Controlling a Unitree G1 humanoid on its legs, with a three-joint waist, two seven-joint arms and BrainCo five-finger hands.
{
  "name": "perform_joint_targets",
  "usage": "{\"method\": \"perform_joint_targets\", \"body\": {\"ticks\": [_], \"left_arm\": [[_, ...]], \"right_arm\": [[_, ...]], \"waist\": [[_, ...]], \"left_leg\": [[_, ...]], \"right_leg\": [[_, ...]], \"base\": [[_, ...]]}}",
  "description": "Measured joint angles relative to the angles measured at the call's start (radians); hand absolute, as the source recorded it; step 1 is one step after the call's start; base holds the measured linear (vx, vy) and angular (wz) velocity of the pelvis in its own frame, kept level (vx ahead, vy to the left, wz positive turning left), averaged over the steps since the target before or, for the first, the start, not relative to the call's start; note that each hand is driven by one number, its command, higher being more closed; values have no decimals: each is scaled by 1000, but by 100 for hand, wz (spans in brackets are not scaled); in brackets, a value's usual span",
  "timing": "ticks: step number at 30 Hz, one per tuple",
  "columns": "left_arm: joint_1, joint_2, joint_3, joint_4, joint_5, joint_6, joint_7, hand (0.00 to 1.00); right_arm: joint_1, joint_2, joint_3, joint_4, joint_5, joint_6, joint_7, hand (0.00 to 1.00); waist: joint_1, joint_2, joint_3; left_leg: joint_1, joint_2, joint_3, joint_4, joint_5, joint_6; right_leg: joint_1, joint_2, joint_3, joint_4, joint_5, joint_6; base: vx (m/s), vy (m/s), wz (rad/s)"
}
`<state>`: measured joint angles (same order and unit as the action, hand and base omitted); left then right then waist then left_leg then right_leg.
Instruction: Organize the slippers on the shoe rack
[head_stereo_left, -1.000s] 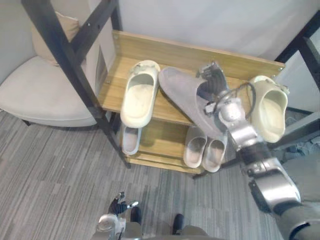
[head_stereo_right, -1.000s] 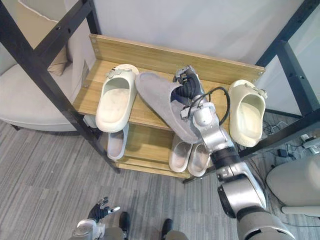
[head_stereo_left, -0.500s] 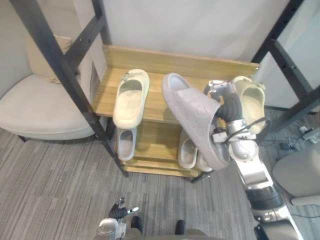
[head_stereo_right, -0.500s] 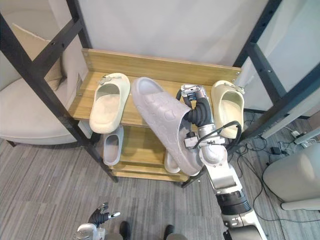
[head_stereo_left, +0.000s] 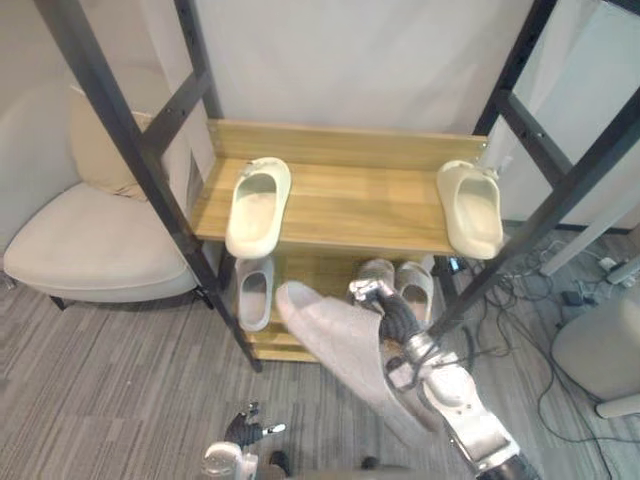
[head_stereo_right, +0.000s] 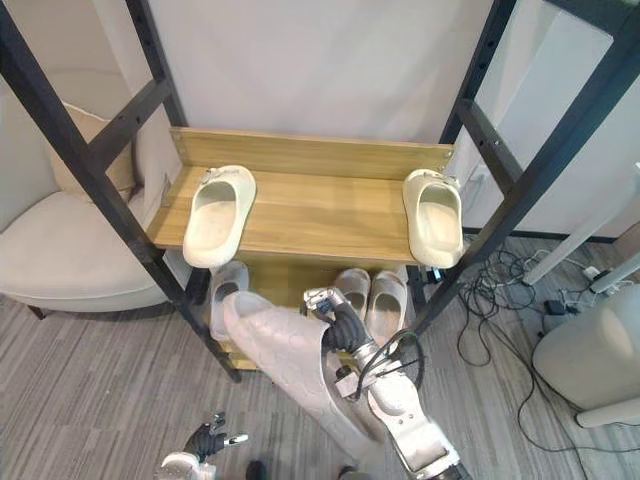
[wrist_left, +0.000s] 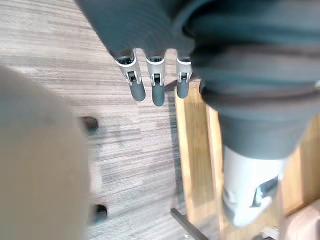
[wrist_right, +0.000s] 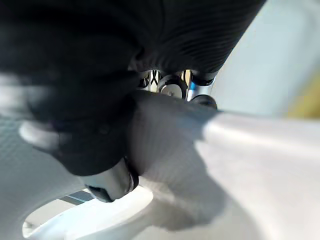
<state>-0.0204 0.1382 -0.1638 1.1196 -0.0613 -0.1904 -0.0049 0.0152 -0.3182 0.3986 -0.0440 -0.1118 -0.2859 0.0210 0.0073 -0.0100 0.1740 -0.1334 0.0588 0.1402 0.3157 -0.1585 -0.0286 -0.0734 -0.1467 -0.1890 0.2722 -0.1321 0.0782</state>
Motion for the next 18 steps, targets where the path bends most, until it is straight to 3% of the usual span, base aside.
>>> {"method": "perform_joint_targets", "body": {"ticks": [2, 6, 11, 18], "left_arm": [[-34, -4, -18, -6, -1, -3, 1, 0], [-96, 6, -21, -41, -35, -20, 5, 0], [-130, 28, -8, -100, -69, -69, 55, 0], [-167, 2, 91, -193, -100, -82, 80, 0]], "right_arm": [[-46, 1, 6, 55, -8, 7, -2, 100], [-192, 2, 8, 174, -46, 23, -31, 100], [-338, -6, -3, 219, -85, 47, -98, 100], [-507, 9, -66, 215, -99, 68, -209, 100]], "waist": [[0, 26, 43], [2, 33, 130], [10, 41, 175], [23, 39, 197]], "left_leg": [[-93, 23, -11, 141, -54, 2], [-292, 39, -31, 381, -147, 4], [-471, 52, -45, 525, -170, 5], [-698, 68, -70, 758, -228, 21]], "right_leg": [[-75, 2, 2, 116, -44, -3], [-280, -29, 2, 388, -163, -12], [-456, -49, 2, 543, -197, -20], [-670, -81, 8, 783, -271, -29]], "base": [[-189, 8, 3], [-234, -20, 11], [-159, 1, 7], [-71, 32, 4]]}}
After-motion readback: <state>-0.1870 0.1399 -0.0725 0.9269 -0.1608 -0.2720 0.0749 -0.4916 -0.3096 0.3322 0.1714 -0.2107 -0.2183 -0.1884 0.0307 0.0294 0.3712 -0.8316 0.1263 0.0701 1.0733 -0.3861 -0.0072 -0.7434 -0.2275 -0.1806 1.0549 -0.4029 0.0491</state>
